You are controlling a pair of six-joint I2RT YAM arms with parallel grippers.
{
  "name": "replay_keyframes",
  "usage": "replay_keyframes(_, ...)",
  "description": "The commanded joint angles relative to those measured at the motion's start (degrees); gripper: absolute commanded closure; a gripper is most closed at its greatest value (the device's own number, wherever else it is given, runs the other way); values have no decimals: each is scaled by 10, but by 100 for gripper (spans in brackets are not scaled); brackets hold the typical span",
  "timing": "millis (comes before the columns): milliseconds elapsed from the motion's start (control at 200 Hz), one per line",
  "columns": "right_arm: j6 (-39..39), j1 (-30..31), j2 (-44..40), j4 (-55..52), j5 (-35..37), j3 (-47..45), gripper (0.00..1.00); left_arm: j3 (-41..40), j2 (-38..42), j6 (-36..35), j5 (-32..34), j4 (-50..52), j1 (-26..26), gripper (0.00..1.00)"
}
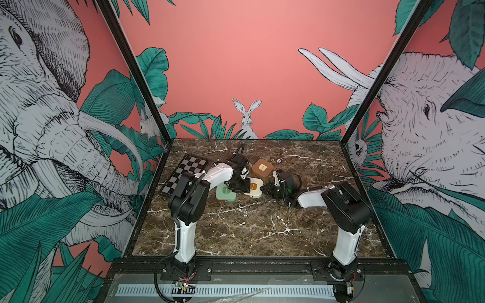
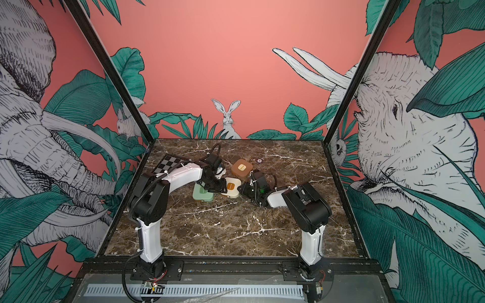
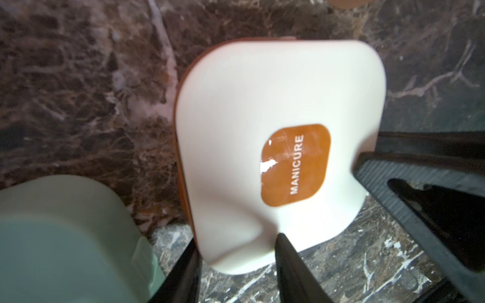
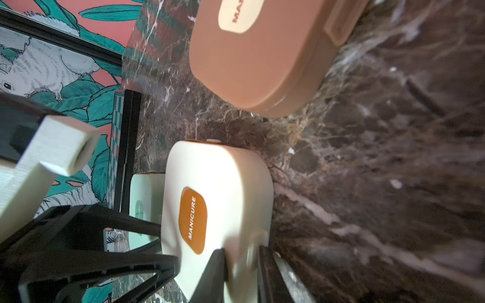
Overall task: Organize nail clipper sets
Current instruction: Close the storage box at the center of the board, then reset both arms
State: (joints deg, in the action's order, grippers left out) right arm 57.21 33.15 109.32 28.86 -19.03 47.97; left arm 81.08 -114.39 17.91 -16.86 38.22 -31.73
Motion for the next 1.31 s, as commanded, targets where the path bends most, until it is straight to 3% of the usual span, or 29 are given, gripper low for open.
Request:
replay_keyframes(0,17,19,38,-116,21,-32,73,-34,-61,-31,-77,11,-81,54)
replay_keyframes(115,-23,-1,-45,-190,44,-20,61,-25,-47,-26,-71,18,-80,49)
replay_keyframes(200,-73,-17,-109,-277,72,11,51,-19,-13,-23,-21,38,-80,28)
replay_keyframes(310,-136,-35,-193,-382,112,57,41,-11,47,-18,20,66,-68,10)
replay_keyframes(335,-151,-38,-211,-404,120,67,39,-8,61,-18,31,74,-67,1)
replay_keyframes(505,-231,-71,-327,-519,196,115,31,2,188,-17,102,114,-45,1)
replay_keyframes(625,-273,-111,-410,-541,291,113,20,-53,345,-19,153,18,-16,1)
replay_keyframes(675,-318,-117,-445,-500,348,91,16,-86,412,-40,191,-42,-5,1)
replay_keyframes(730,-397,-118,-481,-412,385,39,17,-125,474,-91,278,-119,-4,1)
replay_keyframes(770,-424,-122,-507,-368,424,5,1,-142,508,-111,331,-168,-4,1)
replay_keyframes(850,-480,-146,-538,-292,452,-55,0,-209,565,-145,430,-285,-3,1)
replay_keyframes(905,-505,-165,-537,-255,474,-87,0,-233,585,-230,404,-321,-1,1)
replay_keyframes(930,-509,-174,-531,-234,482,-102,1,-247,582,-251,426,-338,2,1)
replay_keyframes(965,-515,-189,-518,-201,472,-123,0,-268,571,-239,452,-350,19,1)
replay_keyframes(1025,-514,-213,-484,-154,454,-150,1,-321,558,-219,402,-363,79,1)
replay_keyframes(1155,-524,-240,-393,-72,433,-184,1,-498,512,-192,394,-546,179,1)
replay_keyframes(1300,-579,-258,-292,146,408,-250,1,-581,399,-220,388,-741,214,1)
